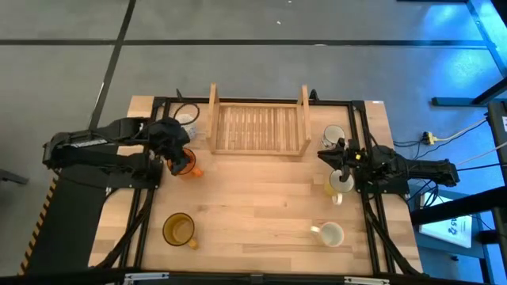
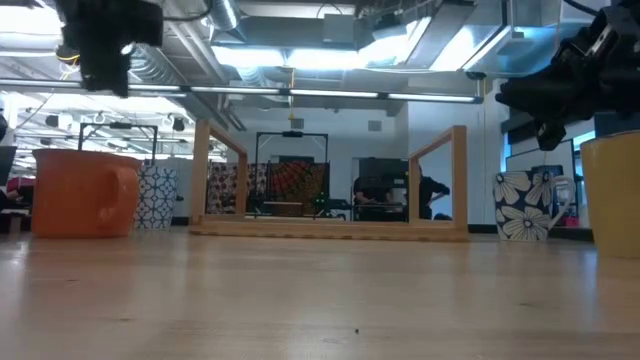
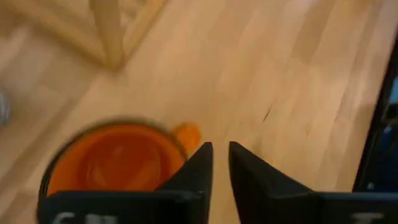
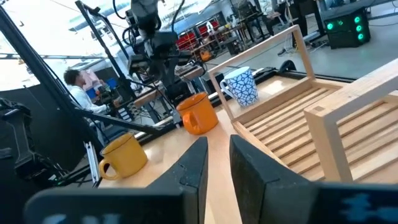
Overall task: Place coffee mugs
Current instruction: Put the orange mug on the shelf
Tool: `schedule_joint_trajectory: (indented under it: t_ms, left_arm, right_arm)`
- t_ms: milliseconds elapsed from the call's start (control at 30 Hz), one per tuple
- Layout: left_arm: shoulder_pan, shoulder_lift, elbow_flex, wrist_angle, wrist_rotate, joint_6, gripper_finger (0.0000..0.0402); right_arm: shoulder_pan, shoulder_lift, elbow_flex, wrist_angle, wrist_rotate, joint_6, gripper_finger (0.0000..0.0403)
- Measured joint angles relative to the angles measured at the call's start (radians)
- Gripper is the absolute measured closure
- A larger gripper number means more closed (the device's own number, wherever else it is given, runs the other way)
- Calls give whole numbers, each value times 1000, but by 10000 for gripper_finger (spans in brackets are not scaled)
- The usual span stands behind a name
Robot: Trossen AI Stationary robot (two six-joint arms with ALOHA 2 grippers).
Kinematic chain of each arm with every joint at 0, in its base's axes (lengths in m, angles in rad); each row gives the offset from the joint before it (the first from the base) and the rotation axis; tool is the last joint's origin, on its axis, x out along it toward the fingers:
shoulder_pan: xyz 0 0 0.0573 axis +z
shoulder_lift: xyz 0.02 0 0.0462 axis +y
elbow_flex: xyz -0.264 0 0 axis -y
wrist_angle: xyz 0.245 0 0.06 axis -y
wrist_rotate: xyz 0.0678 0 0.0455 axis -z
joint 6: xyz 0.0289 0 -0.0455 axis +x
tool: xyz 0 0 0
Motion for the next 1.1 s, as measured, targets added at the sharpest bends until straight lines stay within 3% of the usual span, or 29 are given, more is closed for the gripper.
schedule_joint_trajectory:
  t_ms: [167, 300, 667, 833, 1100]
  left_arm:
    - [-21, 43, -1, -102, 48, 39, 275]
    - [-54, 85, -16, -117, 5, 30, 243]
    - [-135, 186, -80, -57, -17, 59, 238]
    - [-168, 230, -84, -49, -92, 54, 237]
    - [-180, 313, -84, -47, -114, 56, 242]
  right_arm:
    - [0, 0, 0, 0, 0, 0, 347]
    - [0, 0, 0, 0, 0, -2, 347]
    - [0, 0, 0, 0, 0, -3, 347]
    - [0, 0, 0, 0, 0, -3, 347]
    - [0, 0, 0, 0, 0, -3, 347]
